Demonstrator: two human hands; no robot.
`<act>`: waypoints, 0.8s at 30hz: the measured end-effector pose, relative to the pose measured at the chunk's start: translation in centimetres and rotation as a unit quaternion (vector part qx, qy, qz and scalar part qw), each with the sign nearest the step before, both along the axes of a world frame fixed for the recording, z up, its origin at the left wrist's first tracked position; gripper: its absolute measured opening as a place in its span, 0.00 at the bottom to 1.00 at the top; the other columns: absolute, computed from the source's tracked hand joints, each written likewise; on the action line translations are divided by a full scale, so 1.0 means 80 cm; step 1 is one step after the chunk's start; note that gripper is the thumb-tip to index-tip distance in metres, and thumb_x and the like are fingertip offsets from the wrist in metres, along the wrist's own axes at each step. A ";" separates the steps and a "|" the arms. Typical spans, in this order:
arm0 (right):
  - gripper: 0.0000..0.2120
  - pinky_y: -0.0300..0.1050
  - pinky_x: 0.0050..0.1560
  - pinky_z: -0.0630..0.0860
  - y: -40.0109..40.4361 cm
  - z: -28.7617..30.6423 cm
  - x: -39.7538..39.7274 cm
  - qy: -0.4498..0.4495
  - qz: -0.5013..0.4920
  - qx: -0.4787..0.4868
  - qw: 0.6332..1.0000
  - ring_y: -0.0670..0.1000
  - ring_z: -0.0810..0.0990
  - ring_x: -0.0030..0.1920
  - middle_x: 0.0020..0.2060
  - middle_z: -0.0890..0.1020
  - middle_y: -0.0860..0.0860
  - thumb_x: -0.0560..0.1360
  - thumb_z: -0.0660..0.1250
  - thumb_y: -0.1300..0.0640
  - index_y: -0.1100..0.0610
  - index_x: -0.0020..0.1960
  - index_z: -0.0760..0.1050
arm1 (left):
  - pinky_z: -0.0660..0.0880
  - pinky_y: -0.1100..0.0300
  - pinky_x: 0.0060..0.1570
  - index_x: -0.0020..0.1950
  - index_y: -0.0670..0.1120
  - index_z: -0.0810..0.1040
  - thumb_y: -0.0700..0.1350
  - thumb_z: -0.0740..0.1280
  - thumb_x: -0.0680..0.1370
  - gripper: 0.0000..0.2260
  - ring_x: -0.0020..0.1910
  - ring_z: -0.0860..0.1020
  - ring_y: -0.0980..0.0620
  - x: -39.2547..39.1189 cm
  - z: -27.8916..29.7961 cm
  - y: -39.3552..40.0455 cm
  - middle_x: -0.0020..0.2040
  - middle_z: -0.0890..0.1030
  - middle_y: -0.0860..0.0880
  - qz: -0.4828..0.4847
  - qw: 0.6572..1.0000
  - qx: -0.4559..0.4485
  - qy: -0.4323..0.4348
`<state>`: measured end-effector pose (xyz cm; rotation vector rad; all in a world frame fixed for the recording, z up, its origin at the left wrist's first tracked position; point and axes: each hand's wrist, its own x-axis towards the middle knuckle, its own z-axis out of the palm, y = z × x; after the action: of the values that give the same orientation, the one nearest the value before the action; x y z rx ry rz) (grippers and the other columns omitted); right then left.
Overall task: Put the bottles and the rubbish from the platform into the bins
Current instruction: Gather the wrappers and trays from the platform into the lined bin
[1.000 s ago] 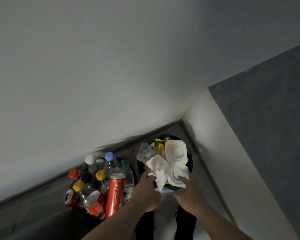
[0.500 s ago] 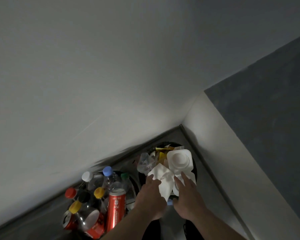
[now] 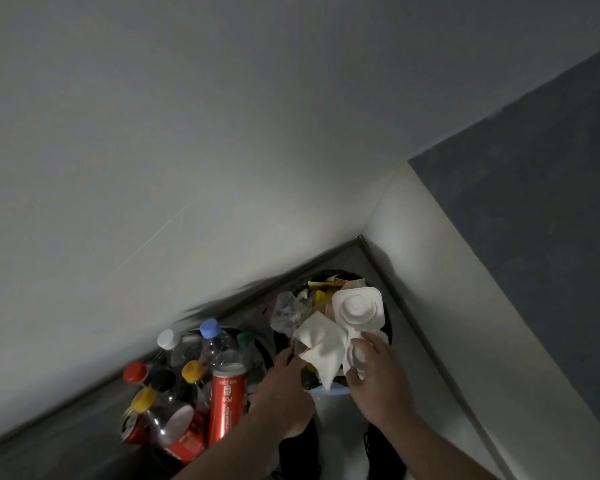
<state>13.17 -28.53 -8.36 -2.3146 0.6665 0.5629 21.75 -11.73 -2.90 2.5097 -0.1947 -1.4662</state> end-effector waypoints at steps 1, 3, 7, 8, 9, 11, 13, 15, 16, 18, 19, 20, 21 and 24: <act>0.23 0.44 0.65 0.73 -0.002 0.006 -0.010 -0.031 -0.035 -0.015 0.999 0.51 0.69 0.70 0.70 0.71 0.46 0.73 0.73 0.54 0.49 0.67 0.74 | 0.70 0.50 0.71 0.78 0.52 0.64 0.43 0.66 0.78 0.28 0.74 0.68 0.48 0.000 0.001 0.001 0.80 0.56 0.55 -0.002 1.000 0.006 0.004; 0.22 0.46 0.59 0.74 -0.009 0.007 -0.028 -0.036 -0.135 -0.017 0.990 0.54 0.73 0.63 0.64 0.75 0.49 0.71 0.74 0.58 0.51 0.63 0.75 | 0.68 0.48 0.72 0.79 0.52 0.63 0.43 0.66 0.78 0.30 0.76 0.66 0.47 0.000 0.003 0.001 0.81 0.54 0.54 -0.002 1.000 0.012 0.006; 0.28 0.56 0.69 0.70 -0.027 -0.011 -0.026 0.089 -0.330 0.052 0.938 0.62 0.71 0.71 0.72 0.70 0.60 0.77 0.68 0.59 0.59 0.75 0.65 | 0.70 0.50 0.70 0.79 0.53 0.64 0.42 0.66 0.77 0.30 0.74 0.68 0.48 0.001 0.001 -0.004 0.81 0.55 0.55 0.012 1.000 -0.001 -0.007; 0.30 0.55 0.72 0.66 -0.032 -0.015 -0.021 0.122 -0.340 0.080 0.929 0.61 0.68 0.73 0.75 0.67 0.60 0.79 0.66 0.57 0.60 0.78 0.62 | 0.71 0.52 0.70 0.78 0.53 0.64 0.42 0.66 0.77 0.29 0.73 0.69 0.48 0.001 -0.002 -0.005 0.80 0.55 0.55 0.012 1.000 -0.009 -0.010; 0.29 0.53 0.72 0.65 -0.035 -0.021 -0.015 0.147 -0.339 0.103 0.924 0.61 0.68 0.74 0.76 0.67 0.60 0.81 0.64 0.55 0.60 0.79 0.60 | 0.71 0.53 0.69 0.78 0.52 0.65 0.43 0.66 0.78 0.29 0.73 0.69 0.48 0.001 -0.005 -0.007 0.80 0.55 0.56 0.008 1.000 -0.015 -0.010; 0.23 0.51 0.67 0.71 -0.036 -0.036 -0.004 0.167 -0.354 0.154 0.907 0.61 0.74 0.67 0.67 0.76 0.57 0.81 0.62 0.53 0.58 0.74 0.67 | 0.71 0.54 0.69 0.78 0.51 0.64 0.43 0.66 0.78 0.28 0.73 0.69 0.48 -0.001 -0.013 -0.008 0.81 0.54 0.56 0.004 1.000 -0.022 -0.009; 0.16 0.54 0.60 0.78 -0.035 -0.048 0.002 0.161 -0.393 0.191 0.885 0.59 0.80 0.56 0.56 0.80 0.53 0.80 0.64 0.52 0.55 0.66 0.76 | 0.71 0.55 0.68 0.78 0.51 0.64 0.44 0.66 0.79 0.28 0.73 0.69 0.48 -0.005 -0.020 -0.009 0.81 0.54 0.56 0.003 1.000 -0.025 -0.008; 0.12 0.59 0.53 0.82 -0.034 -0.061 0.001 0.153 -0.432 0.219 0.862 0.58 0.82 0.49 0.50 0.82 0.55 0.78 0.66 0.54 0.55 0.60 0.78 | 0.72 0.55 0.67 0.78 0.51 0.63 0.44 0.66 0.78 0.29 0.72 0.70 0.48 -0.011 -0.027 -0.009 0.80 0.55 0.55 0.006 1.000 -0.026 -0.004; 0.12 0.58 0.49 0.83 -0.035 -0.065 -0.001 0.149 -0.446 0.224 0.854 0.58 0.83 0.47 0.48 0.82 0.55 0.78 0.67 0.55 0.58 0.59 0.79 | 0.72 0.54 0.67 0.78 0.51 0.63 0.44 0.66 0.78 0.29 0.72 0.70 0.48 -0.014 -0.030 -0.010 0.80 0.55 0.55 0.008 1.000 -0.028 -0.005; 0.09 0.51 0.42 0.82 -0.039 -0.065 -0.007 0.138 -0.458 0.218 0.851 0.57 0.82 0.43 0.44 0.82 0.55 0.78 0.67 0.57 0.59 0.55 0.79 | 0.73 0.53 0.66 0.77 0.52 0.64 0.44 0.65 0.77 0.28 0.70 0.72 0.48 -0.018 -0.035 -0.010 0.80 0.57 0.55 0.016 0.999 -0.033 -0.008; 0.05 0.51 0.43 0.81 -0.043 -0.066 -0.013 0.130 -0.465 0.203 0.852 0.56 0.82 0.43 0.43 0.81 0.55 0.79 0.67 0.57 0.57 0.53 0.78 | 0.73 0.52 0.65 0.77 0.52 0.64 0.44 0.65 0.77 0.28 0.69 0.72 0.47 -0.020 -0.037 -0.011 0.79 0.58 0.55 0.021 0.999 -0.034 -0.006; 0.04 0.54 0.46 0.82 -0.047 -0.066 -0.019 0.119 -0.482 0.190 0.847 0.57 0.82 0.44 0.44 0.82 0.55 0.78 0.67 0.56 0.54 0.52 0.78 | 0.73 0.52 0.65 0.77 0.52 0.64 0.44 0.65 0.76 0.28 0.68 0.73 0.47 -0.022 -0.038 -0.011 0.78 0.59 0.54 0.024 0.999 -0.035 -0.005; 0.05 0.59 0.50 0.82 -0.053 -0.068 -0.027 0.107 -0.501 0.184 0.839 0.59 0.82 0.45 0.46 0.82 0.57 0.77 0.68 0.56 0.52 0.53 0.78 | 0.73 0.53 0.65 0.77 0.52 0.64 0.44 0.65 0.77 0.28 0.68 0.73 0.46 -0.023 -0.038 -0.011 0.77 0.59 0.54 0.027 0.999 -0.034 -0.003; 0.09 0.59 0.52 0.81 -0.068 -0.067 -0.048 0.079 -0.559 0.203 0.800 0.60 0.82 0.46 0.51 0.83 0.58 0.79 0.67 0.60 0.54 0.59 0.78 | 0.71 0.55 0.64 0.78 0.51 0.63 0.45 0.64 0.78 0.27 0.69 0.72 0.47 -0.025 -0.038 -0.011 0.76 0.60 0.53 0.036 0.999 -0.025 0.003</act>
<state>9.32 -33.99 -13.71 -1.1427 1.6156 0.2606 19.71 -12.62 -5.95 2.4468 -0.1367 -1.4240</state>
